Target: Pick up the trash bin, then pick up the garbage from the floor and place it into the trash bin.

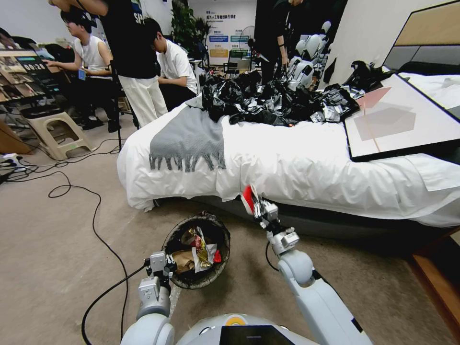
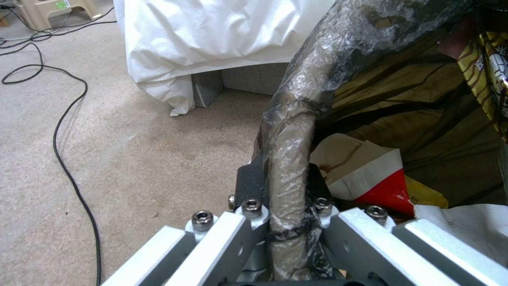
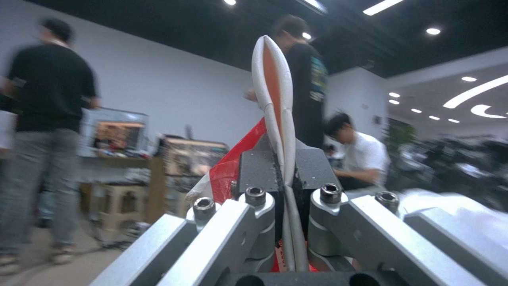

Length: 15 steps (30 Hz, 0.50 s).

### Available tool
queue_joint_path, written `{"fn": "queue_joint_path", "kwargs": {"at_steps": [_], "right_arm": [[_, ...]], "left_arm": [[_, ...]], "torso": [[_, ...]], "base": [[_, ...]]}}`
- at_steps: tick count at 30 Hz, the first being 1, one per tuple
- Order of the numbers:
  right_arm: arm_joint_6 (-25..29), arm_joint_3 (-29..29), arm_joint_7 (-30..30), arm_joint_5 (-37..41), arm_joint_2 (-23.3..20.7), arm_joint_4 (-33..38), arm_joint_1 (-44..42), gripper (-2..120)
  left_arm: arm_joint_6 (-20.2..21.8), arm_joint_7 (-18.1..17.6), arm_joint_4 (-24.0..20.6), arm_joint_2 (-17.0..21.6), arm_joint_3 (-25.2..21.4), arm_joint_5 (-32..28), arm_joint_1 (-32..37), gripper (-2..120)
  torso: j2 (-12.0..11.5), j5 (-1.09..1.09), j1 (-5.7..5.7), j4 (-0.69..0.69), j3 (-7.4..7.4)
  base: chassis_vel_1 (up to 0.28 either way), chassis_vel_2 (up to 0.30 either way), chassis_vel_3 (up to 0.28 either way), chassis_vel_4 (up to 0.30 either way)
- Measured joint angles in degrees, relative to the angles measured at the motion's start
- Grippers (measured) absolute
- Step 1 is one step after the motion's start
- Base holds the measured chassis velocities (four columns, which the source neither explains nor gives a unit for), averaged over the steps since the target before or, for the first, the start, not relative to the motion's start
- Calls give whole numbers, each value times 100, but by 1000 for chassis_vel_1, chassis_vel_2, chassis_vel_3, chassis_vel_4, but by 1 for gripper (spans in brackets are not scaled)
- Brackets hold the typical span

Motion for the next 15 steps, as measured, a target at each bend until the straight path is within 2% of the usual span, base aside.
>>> {"fn": "queue_joint_path", "kwargs": {"at_steps": [6, 15], "right_arm": [[13, -425, -147, -32, -424, 37, -128, 0], [24, -871, -118, -224, -392, -446, 17, 0]], "left_arm": [[5, 13, 4, -12, 38, 33, -22, 0], [6, 20, 5, -42, 73, 91, -9, 0]], "torso": [[0, 0, 0, -1, 0], [0, 0, 0, 1, 0]], "base": [[0, 0, 0, 0], [0, 0, 0, 0]]}}
